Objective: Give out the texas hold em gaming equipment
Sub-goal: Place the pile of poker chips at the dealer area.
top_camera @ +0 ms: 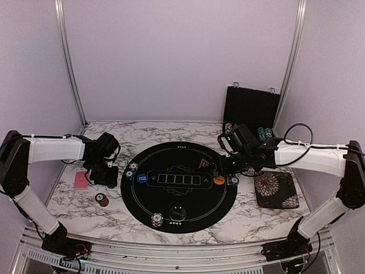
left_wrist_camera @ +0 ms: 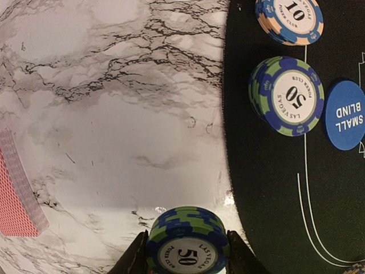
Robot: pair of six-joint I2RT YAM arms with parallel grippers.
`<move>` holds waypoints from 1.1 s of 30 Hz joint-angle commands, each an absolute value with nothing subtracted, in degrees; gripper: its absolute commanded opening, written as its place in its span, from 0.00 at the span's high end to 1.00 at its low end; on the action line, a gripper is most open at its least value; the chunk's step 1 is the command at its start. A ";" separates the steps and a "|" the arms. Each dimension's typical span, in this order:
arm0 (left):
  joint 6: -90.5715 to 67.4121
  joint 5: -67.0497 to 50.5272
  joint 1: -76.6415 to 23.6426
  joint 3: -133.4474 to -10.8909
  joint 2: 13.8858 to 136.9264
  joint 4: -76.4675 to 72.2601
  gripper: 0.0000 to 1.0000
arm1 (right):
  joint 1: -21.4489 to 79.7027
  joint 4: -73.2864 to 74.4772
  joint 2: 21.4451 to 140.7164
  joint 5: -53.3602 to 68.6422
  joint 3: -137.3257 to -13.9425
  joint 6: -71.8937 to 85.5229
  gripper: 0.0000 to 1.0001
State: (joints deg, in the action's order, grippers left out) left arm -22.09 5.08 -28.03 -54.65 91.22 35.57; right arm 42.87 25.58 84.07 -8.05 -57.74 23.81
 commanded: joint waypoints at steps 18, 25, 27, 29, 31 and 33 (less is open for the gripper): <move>-26.51 5.36 -38.24 -58.70 87.58 39.77 0.57 | 43.04 24.43 81.75 -9.08 -56.70 24.44 0.02; -26.22 5.89 -44.19 -58.24 87.49 39.66 0.56 | 43.01 24.69 81.74 -9.64 -56.52 24.32 0.02; -25.41 6.31 -45.88 -57.95 87.51 39.62 0.56 | 43.02 24.65 81.74 -9.75 -56.44 24.35 0.02; -24.83 6.39 -47.48 -57.42 87.55 39.29 0.56 | 43.05 24.61 81.65 -9.73 -56.30 24.35 0.01; -24.09 6.47 -48.90 -56.66 87.92 38.98 0.56 | 43.06 24.54 81.49 -9.72 -56.17 24.43 0.02; -23.24 6.90 -50.41 -55.73 88.08 38.28 0.57 | 43.00 24.44 81.23 -9.75 -55.87 24.43 0.01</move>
State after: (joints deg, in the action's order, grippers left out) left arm -25.19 5.43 -48.10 -57.19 89.03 37.82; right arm 42.87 25.30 83.31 -8.69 -56.31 23.97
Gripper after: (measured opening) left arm 0.439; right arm 0.985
